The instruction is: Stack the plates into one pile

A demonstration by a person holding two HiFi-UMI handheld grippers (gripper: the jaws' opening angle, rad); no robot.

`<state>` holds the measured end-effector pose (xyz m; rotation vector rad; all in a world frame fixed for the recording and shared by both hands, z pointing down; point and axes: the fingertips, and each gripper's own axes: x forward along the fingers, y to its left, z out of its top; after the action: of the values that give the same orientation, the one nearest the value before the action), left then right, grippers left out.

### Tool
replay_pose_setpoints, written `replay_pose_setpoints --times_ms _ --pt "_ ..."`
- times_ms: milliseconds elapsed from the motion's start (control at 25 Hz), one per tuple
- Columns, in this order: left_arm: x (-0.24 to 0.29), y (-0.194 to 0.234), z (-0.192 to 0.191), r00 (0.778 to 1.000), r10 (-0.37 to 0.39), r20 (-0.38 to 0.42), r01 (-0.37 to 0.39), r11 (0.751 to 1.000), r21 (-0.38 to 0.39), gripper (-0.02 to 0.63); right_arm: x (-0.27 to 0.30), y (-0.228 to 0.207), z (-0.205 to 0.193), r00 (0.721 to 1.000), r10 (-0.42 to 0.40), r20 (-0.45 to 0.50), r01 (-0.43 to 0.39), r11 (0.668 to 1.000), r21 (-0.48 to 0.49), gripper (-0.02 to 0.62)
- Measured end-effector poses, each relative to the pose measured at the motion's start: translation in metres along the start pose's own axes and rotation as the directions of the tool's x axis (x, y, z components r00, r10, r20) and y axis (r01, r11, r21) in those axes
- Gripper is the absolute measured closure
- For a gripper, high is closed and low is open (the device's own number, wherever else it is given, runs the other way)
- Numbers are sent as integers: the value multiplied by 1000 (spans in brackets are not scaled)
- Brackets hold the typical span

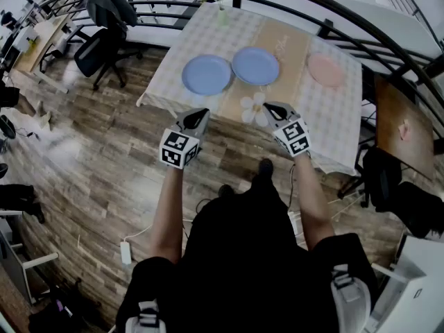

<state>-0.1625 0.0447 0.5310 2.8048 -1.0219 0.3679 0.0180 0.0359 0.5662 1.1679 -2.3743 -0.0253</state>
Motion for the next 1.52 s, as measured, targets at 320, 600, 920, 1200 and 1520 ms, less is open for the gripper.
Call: replay_pose_setpoints --times_ms 320,600,920,1200,1520 --pt "1 -3 6 1000 10 9 -10 1000 -6 606 -1 0 0 1000 22 5 -22 1000 -8 600" --pt "4 -9 10 1000 -1 14 1 1000 5 606 -1 1 -3 999 40 10 -40 999 -4 598" --pt "4 -12 15 1000 -19 15 19 1000 6 606 -10 -1 -6 999 34 -5 -34 999 16 598" --pt "16 -17 11 1000 -25 1 25 1000 -5 606 -12 -10 -29 999 50 -19 -50 998 37 597" --pt "27 0 8 1000 -4 -8 4 999 -32 606 6 -25 -20 998 62 -10 -61 998 28 597"
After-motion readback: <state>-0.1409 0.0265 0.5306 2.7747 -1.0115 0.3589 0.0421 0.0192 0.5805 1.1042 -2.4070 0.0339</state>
